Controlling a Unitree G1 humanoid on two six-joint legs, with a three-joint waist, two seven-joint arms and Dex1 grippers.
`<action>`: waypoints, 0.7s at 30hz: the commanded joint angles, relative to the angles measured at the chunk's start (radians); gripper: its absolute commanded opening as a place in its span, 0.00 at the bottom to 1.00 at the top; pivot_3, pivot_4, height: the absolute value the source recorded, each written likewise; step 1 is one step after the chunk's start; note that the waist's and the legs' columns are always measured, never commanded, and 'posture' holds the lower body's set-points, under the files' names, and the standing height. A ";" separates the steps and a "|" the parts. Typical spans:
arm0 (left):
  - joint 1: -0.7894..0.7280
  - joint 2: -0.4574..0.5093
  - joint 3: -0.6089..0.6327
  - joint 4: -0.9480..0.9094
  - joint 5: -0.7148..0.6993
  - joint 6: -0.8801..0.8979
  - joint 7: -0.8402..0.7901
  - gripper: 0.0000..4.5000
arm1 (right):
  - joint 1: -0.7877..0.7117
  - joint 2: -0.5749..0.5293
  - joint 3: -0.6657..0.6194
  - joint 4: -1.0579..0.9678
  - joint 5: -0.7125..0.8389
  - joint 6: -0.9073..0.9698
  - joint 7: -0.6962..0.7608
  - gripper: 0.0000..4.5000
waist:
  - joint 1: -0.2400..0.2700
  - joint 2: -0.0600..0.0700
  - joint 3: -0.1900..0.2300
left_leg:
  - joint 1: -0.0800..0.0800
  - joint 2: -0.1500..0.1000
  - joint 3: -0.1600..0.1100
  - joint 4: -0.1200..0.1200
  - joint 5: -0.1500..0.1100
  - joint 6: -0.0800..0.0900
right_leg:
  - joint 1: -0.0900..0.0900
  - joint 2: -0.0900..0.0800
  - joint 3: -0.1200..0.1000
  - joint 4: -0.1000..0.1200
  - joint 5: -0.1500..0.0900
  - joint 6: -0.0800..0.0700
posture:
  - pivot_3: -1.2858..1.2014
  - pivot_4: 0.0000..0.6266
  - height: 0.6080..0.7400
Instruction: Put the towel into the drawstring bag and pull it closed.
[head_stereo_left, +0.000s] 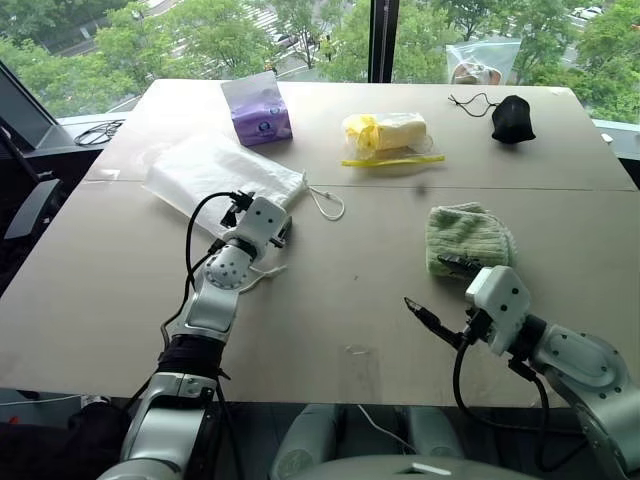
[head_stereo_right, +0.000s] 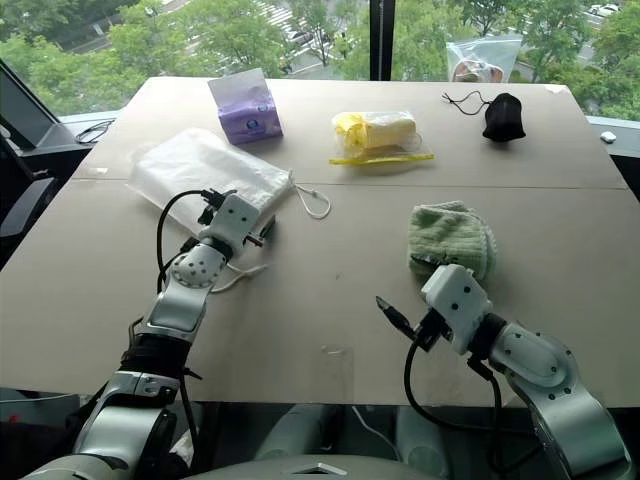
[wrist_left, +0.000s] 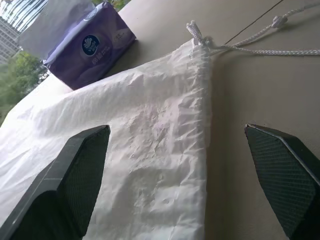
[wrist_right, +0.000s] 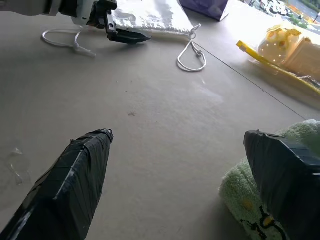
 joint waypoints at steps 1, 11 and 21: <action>-0.021 0.013 0.008 0.003 0.023 -0.028 0.037 0.99 | -0.017 0.023 -0.025 -0.035 0.026 -0.047 -0.001 1.00 | 0.000 0.000 0.000 | 0.000 0.000 0.000 0.000 0.000 0.000 | 0.000 0.000 0.000 0.000 0.000 0.000 | 0.52 0.24 1.00; -0.047 0.012 -0.008 0.051 0.047 -0.054 0.072 0.99 | -0.027 0.024 -0.037 -0.043 0.044 -0.053 0.001 1.00 | 0.000 0.000 0.000 | 0.000 0.000 0.000 0.000 0.000 0.000 | 0.000 0.000 0.000 0.000 0.000 0.000 | 0.52 0.24 1.00; -0.068 0.034 -0.001 0.095 0.051 -0.069 0.080 0.87 | -0.015 0.027 -0.027 -0.031 0.029 -0.067 -0.005 1.00 | 0.000 0.000 0.000 | 0.000 0.000 0.000 0.000 0.000 0.000 | 0.000 0.000 0.000 0.000 0.000 0.000 | 0.52 0.24 1.00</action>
